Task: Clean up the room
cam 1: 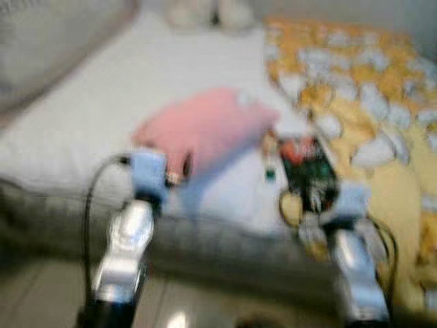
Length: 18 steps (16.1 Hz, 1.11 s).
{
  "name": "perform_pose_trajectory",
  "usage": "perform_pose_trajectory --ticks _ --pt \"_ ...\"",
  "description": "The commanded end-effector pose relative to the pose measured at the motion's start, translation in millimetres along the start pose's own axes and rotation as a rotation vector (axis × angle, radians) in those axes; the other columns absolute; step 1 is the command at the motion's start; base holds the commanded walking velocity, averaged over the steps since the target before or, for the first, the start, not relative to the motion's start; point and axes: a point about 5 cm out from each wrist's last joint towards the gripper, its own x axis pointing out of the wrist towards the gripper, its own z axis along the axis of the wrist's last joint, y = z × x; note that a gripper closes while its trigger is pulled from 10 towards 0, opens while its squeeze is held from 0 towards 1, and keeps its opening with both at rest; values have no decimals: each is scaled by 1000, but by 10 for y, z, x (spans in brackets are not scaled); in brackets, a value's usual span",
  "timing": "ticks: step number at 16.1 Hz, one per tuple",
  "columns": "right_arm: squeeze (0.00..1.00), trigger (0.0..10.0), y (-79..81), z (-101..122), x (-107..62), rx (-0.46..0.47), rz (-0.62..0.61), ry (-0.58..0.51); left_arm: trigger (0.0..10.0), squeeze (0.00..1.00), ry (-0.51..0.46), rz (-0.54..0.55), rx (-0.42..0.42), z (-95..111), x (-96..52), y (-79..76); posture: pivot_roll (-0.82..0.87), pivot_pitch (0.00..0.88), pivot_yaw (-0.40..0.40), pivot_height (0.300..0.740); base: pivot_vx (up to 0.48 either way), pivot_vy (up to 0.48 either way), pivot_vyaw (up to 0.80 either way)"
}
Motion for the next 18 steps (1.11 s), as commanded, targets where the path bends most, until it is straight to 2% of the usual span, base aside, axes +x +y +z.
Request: perform_pose_trajectory --ticks 1,3,5,7,8,10,12,14,18 --pt "0 10000 100 44 51 20 28 -18 10000 0 -17 20 33 35 -16 92 78 0 1 731 439 0 0" --pt "0 10000 69 31 102 68 -24 9 10000 0 -29 8 45 69 -6 85 84 0 5 731 442 0 0" --pt "0 10000 -19 13 231 109 -81 49 10000 0 -36 -17 50 102 0 67 94 0 18 731 452 0 0" --pt "0 10000 -88 51 397 121 -108 69 10000 0 -27 -75 100 125 -12 19 111 11 32 731 480 0 0" --pt "0 10000 -164 54 459 94 -152 93 10000 0 -27 -111 111 143 -26 -18 124 21 41 731 465 0 0" --pt "0 10000 -214 30 576 118 -181 152 10000 0 -8 -149 115 152 -55 -52 143 32 54 731 217 0 0" --pt "0 10000 -142 95 771 94 -143 200 10000 0 5 -148 109 172 -144 -20 184 59 56 731 0 0 0" --pt "0 10000 -61 107 836 94 -107 229 10000 0 14 -143 109 200 -242 10 217 89 55 731 0 0 0" --pt "0 10000 14 66 882 66 -149 271 10000 0 47 -120 125 279 -456 121 290 143 52 731 0 0 0"
